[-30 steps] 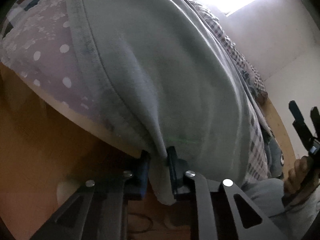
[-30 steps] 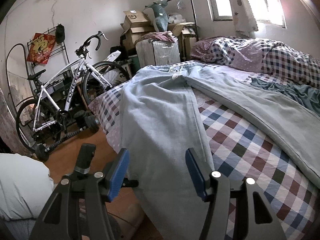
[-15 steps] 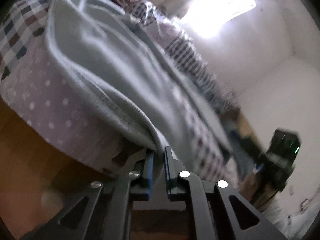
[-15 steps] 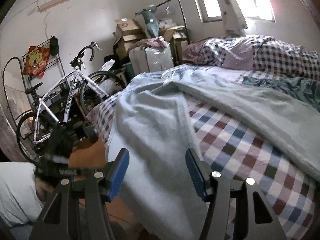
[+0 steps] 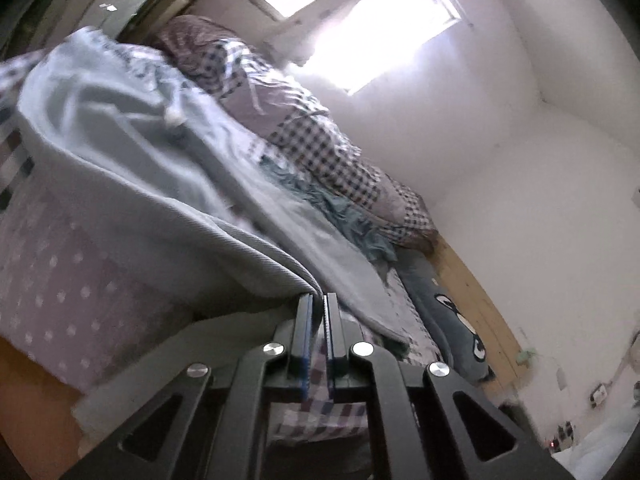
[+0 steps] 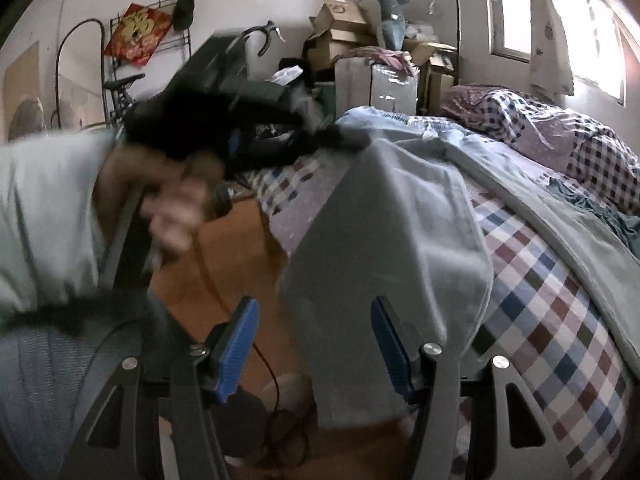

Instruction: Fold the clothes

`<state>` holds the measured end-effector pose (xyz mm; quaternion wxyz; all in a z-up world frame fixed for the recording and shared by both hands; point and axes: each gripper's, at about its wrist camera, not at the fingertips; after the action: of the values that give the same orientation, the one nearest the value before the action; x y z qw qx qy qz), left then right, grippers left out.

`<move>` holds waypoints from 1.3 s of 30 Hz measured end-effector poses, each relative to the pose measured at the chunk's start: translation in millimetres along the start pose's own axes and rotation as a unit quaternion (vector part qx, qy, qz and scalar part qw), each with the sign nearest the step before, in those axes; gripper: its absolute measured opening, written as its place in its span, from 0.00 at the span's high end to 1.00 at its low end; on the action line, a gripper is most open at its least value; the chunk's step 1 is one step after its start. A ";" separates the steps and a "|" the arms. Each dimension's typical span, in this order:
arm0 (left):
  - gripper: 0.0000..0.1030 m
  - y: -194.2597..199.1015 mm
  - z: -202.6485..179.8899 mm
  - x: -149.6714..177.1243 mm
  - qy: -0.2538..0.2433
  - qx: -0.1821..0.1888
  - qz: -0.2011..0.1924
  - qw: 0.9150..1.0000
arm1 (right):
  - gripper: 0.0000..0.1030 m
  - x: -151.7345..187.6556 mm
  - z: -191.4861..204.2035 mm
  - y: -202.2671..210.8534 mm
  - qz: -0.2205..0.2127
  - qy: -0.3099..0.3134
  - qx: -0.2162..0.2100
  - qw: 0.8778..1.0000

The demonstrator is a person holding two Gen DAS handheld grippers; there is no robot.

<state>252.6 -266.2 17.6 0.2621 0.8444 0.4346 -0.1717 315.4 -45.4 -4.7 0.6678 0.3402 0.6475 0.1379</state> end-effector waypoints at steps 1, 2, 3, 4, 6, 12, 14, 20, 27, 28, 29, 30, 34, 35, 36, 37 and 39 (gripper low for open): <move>1.00 1.9 -5.2 -5.7 -0.006 0.007 0.002 1.000 | 0.40 2.7 6.0 0.7 0.003 0.003 -0.002 1.000; 1.00 4.3 -10.7 -10.8 -0.011 0.018 0.004 1.000 | 0.40 4.9 12.0 1.1 0.007 0.008 -0.003 1.000; 1.00 4.3 -20.6 -16.9 -0.020 0.026 0.005 0.999 | 0.40 7.2 19.0 1.3 0.011 0.015 -0.002 1.000; 1.00 2.3 -30.4 -22.0 -0.031 0.031 0.006 0.999 | 0.40 9.3 24.9 1.5 0.015 0.020 -0.001 1.000; 1.00 -3.5 -45.7 -29.9 -0.054 0.031 0.015 0.998 | 0.40 13.4 33.0 2.6 0.020 0.024 -0.004 1.000; 1.00 -21.0 -30.7 -23.5 -0.075 -0.052 0.040 0.995 | 0.40 32.0 35.6 -0.7 0.051 0.027 0.005 0.998; 1.00 -21.3 -15.2 -12.4 -0.073 -0.082 0.035 0.993 | 0.40 37.7 31.6 -2.9 0.061 0.020 0.008 0.998; 0.92 -20.1 19.4 25.9 -0.073 -0.137 -0.001 0.988 | 0.40 49.9 17.3 -17.9 0.096 -0.006 0.007 0.995; 0.27 -17.1 37.3 41.4 -0.048 -0.117 -0.019 0.992 | 0.40 57.2 6.1 -35.8 0.128 -0.014 0.031 0.991; 0.27 -16.3 39.7 40.8 -0.048 -0.118 -0.017 0.992 | 0.40 59.0 3.0 -37.4 0.133 -0.018 0.035 0.990; 0.26 -15.1 42.1 40.1 -0.048 -0.119 -0.015 0.992 | 0.40 61.3 -1.6 -39.3 0.138 -0.024 0.040 0.989; 0.25 -13.5 44.5 39.5 -0.046 -0.121 -0.016 0.991 | 0.40 63.6 -7.6 -41.5 0.144 -0.033 0.043 0.988; 0.24 -6.0 54.7 38.7 -0.037 -0.129 -0.025 0.991 | 0.40 69.5 -34.6 -42.2 0.142 -0.088 0.050 0.985; 0.24 -4.6 57.5 38.7 -0.033 -0.130 -0.026 0.991 | 0.40 70.3 -42.9 -41.1 0.136 -0.107 0.050 0.984; 0.24 -3.3 60.2 38.6 -0.030 -0.132 -0.027 0.990 | 0.40 70.8 -52.0 -39.8 0.129 -0.128 0.049 0.982; 0.24 -2.1 63.0 38.5 -0.026 -0.133 -0.027 0.990 | 0.40 71.5 -60.3 -39.6 0.125 -0.149 0.048 0.980; 0.24 0.4 67.5 38.1 -0.019 -0.132 -0.027 0.991 | 0.40 74.3 -74.6 -41.2 0.118 -0.185 0.042 0.975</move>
<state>270.1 -281.8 -56.3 0.3749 0.7866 0.4714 -0.1359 242.5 -8.5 -82.8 0.7403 0.4617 0.4730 0.1228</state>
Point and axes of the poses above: each gripper's, at about its wrist camera, not at the fingertips, and y roughly against the way its jaws point, z to its left, x to its underside, and after that the axes turned 7 degrees about y, right-handed
